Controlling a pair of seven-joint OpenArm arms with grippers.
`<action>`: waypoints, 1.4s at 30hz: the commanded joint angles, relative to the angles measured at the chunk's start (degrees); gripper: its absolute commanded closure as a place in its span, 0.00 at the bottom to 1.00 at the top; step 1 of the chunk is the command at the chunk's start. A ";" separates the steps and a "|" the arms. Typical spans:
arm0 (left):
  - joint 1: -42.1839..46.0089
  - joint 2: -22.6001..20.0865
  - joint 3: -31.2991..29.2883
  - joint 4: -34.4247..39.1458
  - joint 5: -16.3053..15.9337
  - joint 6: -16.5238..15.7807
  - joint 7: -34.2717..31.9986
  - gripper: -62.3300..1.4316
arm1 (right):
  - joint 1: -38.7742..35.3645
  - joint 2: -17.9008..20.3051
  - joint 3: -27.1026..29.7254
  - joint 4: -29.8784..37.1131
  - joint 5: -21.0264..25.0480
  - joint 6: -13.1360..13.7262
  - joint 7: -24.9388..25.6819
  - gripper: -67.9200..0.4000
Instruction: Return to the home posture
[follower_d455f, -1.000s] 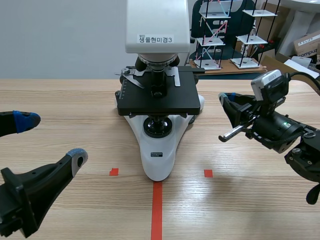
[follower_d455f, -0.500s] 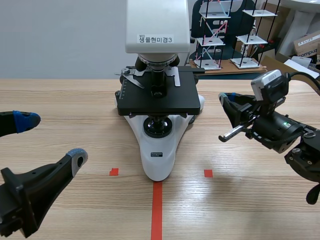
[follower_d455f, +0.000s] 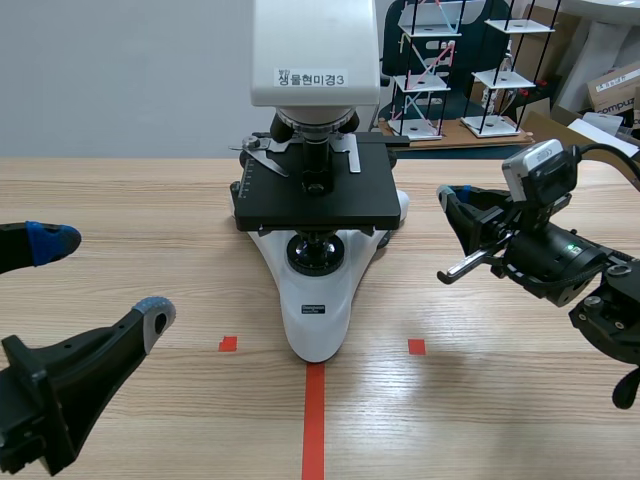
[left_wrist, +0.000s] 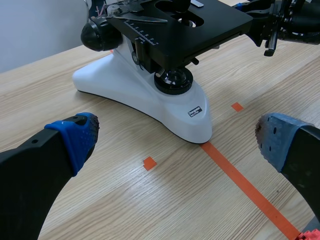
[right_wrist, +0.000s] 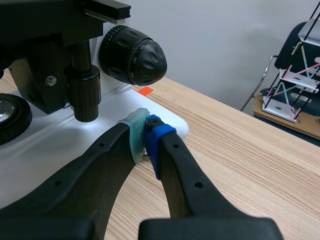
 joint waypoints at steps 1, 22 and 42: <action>-0.17 -0.15 0.26 0.72 -0.39 0.09 -0.66 0.00 | 0.74 0.15 0.42 1.53 0.63 0.22 0.83 0.99; -0.17 -0.15 0.26 0.72 -0.39 0.09 -0.66 0.00 | 0.72 0.15 0.42 1.53 0.63 0.22 0.83 0.99; -0.17 -0.15 0.26 0.72 -0.39 0.09 -0.61 0.00 | -19.74 4.20 9.66 19.32 2.36 0.02 2.43 0.55</action>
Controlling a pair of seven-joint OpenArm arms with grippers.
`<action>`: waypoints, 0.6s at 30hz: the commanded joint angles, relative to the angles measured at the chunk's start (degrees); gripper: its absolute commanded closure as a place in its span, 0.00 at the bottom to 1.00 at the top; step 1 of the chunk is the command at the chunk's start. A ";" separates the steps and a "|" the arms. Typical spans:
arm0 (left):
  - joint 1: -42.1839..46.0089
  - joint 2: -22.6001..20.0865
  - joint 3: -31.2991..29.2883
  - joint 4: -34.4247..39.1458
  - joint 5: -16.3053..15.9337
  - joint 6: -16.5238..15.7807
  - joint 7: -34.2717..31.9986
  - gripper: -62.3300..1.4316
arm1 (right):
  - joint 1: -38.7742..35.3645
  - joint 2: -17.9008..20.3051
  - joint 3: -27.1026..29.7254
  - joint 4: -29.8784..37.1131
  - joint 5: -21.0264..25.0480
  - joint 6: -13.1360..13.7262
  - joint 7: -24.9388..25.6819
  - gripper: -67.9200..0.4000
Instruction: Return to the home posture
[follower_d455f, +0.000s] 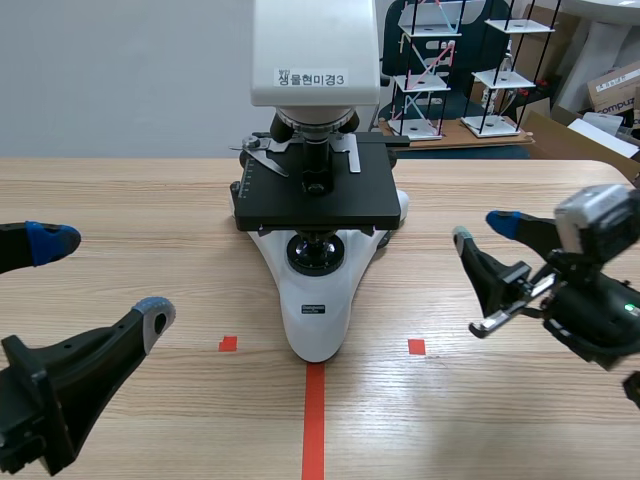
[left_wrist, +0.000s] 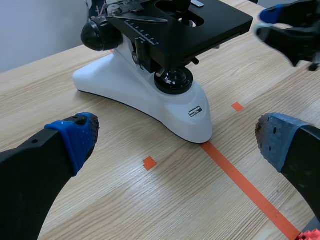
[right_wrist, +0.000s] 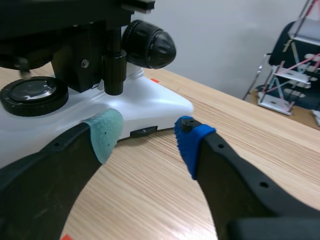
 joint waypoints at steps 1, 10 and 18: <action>-0.17 -0.15 0.26 0.72 -0.37 0.09 -0.63 0.00 | -3.65 1.70 2.62 5.44 1.79 0.07 0.15 0.52; -0.17 -0.15 0.26 0.72 -0.37 0.09 -0.63 0.00 | -28.41 2.14 13.81 31.17 5.22 1.22 -5.27 0.26; -0.17 -0.15 0.26 0.72 -0.37 0.09 -0.63 0.00 | -38.77 2.12 16.81 40.79 5.01 2.45 -6.62 0.24</action>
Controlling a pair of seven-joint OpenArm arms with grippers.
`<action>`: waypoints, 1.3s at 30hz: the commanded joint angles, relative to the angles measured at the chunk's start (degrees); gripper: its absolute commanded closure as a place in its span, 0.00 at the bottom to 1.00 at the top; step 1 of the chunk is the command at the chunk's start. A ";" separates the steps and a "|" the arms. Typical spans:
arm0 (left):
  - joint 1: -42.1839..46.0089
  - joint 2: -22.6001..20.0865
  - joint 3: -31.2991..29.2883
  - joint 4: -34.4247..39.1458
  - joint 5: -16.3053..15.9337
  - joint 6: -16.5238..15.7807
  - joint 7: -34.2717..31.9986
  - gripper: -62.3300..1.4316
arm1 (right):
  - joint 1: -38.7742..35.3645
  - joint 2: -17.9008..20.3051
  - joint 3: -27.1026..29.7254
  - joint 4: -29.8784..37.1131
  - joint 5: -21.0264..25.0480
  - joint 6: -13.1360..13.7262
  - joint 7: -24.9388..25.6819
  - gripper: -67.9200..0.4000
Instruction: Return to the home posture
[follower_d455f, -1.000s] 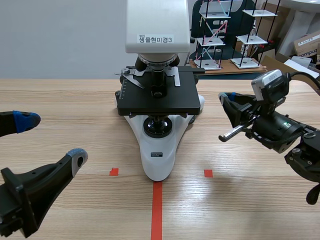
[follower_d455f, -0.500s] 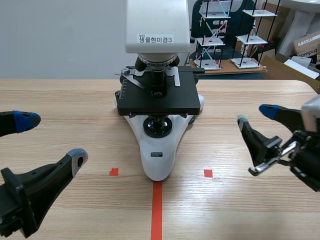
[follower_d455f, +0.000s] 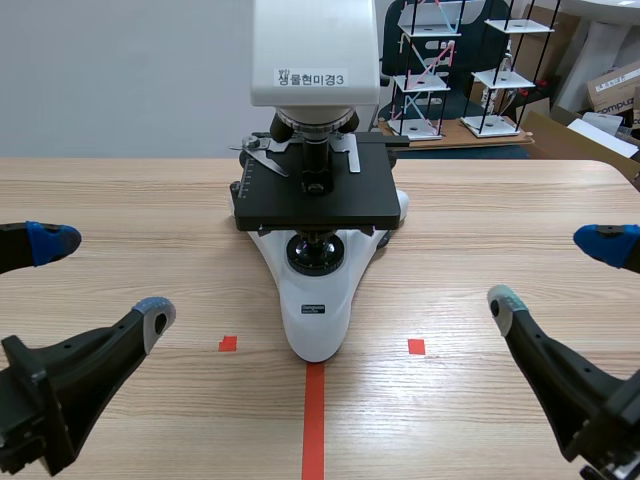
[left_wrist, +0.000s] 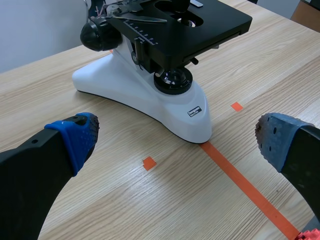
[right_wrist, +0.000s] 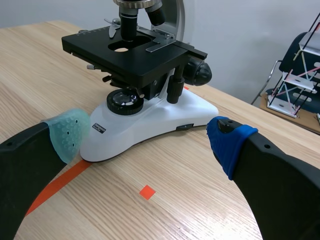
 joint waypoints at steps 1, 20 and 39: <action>-0.17 -0.15 0.26 0.72 -0.39 0.09 -0.63 0.00 | 1.66 0.46 0.17 -1.16 0.76 -0.11 1.03 0.24; -0.17 -0.15 0.28 0.72 -0.39 0.09 -0.63 0.00 | 1.62 0.46 0.17 -1.16 0.74 -0.13 0.92 0.00; -0.17 -0.15 0.28 0.72 -0.59 0.07 -0.63 0.00 | 1.64 0.46 0.17 -1.16 0.37 -0.13 0.22 0.00</action>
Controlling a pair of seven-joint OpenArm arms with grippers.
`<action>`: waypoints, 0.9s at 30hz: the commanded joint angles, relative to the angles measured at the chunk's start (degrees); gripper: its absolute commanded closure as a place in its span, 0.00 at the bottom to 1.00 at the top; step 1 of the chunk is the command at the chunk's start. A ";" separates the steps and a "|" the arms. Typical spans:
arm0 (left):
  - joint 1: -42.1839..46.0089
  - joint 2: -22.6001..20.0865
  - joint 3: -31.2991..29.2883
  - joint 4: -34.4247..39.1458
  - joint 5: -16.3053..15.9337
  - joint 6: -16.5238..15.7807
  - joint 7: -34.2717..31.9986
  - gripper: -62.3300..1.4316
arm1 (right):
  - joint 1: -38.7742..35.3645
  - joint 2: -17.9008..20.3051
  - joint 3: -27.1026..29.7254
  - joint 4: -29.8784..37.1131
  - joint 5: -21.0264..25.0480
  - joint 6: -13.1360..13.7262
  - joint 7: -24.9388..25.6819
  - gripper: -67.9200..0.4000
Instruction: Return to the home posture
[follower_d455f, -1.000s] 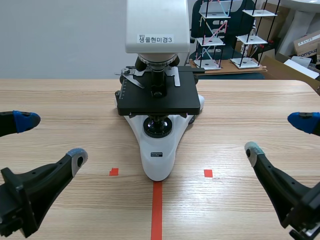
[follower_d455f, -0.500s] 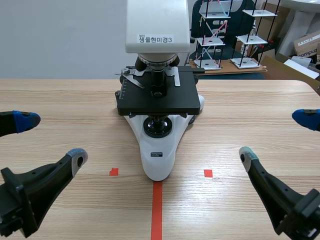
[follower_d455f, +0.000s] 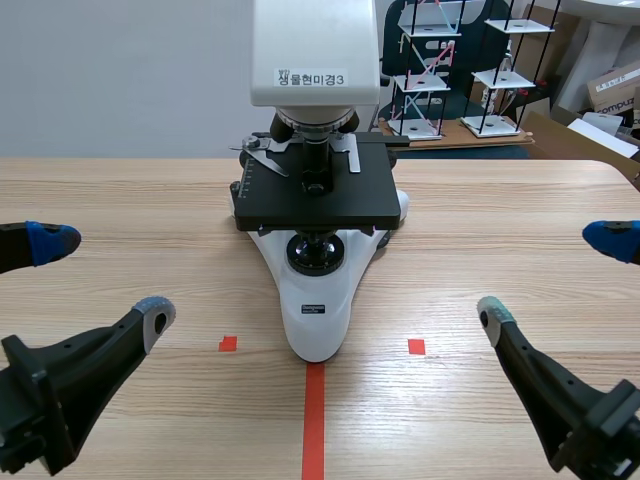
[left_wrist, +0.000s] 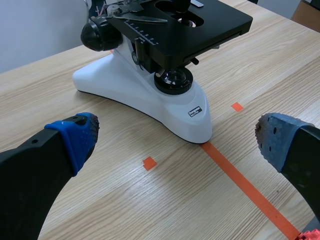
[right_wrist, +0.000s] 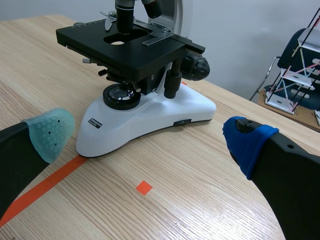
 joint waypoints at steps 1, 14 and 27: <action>-0.17 -0.15 0.28 0.72 -0.57 0.07 -0.66 0.00 | 0.79 0.46 0.17 -0.04 0.83 -0.11 0.87 0.00; -0.17 -0.15 0.28 0.72 -0.55 0.09 -0.85 0.00 | 0.79 0.46 0.17 -0.04 0.87 -0.11 2.60 0.00; -0.17 -0.15 0.28 0.72 -0.55 0.09 -0.63 0.00 | 0.79 0.46 0.17 -0.04 0.87 -0.11 2.58 0.00</action>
